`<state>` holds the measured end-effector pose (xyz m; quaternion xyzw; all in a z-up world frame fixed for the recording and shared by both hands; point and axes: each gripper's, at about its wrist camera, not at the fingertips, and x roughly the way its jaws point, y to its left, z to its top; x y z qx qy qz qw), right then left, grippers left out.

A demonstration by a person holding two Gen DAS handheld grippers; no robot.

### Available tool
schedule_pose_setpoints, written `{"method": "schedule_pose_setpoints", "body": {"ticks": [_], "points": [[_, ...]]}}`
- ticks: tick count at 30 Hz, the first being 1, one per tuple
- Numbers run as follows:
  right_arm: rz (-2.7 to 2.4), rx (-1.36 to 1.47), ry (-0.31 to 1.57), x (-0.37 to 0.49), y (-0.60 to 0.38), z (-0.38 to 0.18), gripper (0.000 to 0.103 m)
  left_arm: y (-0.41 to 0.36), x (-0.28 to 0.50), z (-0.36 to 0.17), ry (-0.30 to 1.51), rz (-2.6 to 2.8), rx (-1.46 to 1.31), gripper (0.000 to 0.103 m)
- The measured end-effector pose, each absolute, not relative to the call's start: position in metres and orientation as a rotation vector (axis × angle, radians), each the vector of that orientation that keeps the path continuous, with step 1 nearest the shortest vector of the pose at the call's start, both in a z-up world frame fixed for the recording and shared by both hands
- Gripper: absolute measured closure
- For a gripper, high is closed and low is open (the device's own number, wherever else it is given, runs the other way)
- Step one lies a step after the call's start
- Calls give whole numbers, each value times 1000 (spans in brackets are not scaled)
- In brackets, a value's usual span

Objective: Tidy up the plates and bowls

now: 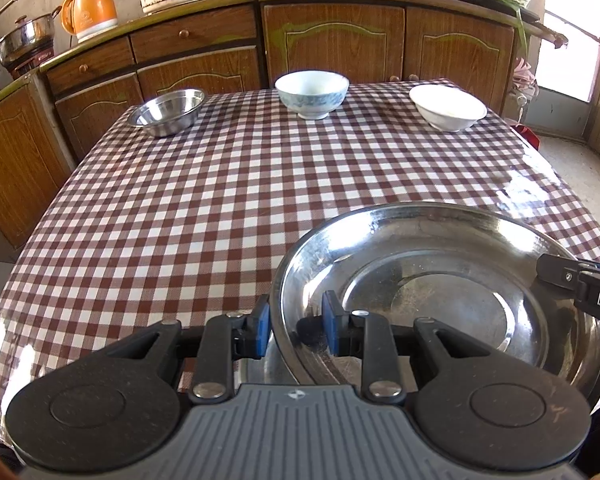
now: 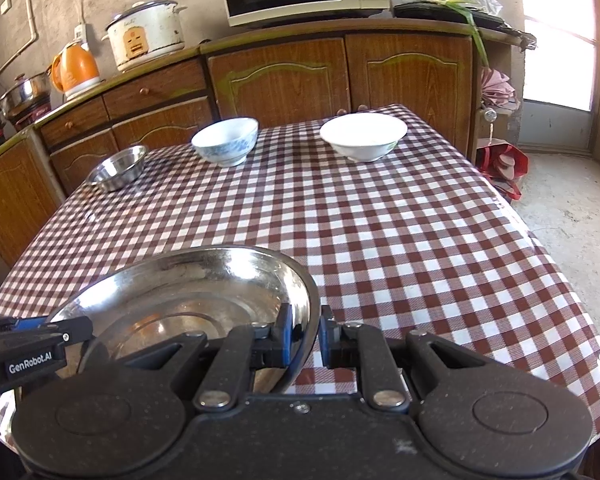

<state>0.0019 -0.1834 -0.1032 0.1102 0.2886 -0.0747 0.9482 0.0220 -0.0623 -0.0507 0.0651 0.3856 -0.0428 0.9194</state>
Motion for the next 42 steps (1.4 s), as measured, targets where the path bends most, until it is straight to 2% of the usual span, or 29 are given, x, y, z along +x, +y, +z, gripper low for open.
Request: {"method": "schedule_pose_setpoints", "body": {"ticks": [13,31,36,38,39,42], "points": [[-102,159,658,10,-155,-129,82,-41,17,-74,828,-74,153,75],[-80,128,674,11,-149,-138,80,-37,17,-89,837,-77,147,74],[-70,115,674,12,-146,-139,73,-35,19,-88,840,-79,134,73],[-66,126,673,12,-148,-139,60,-33,19,-88,844,-76,120,73],[-69,127,670,11,-149,-139,50,-32,19,-87,842,-75,114,73],[-81,142,656,7,-155,-137,43,-29,21,-84,837,-66,97,66]]}}
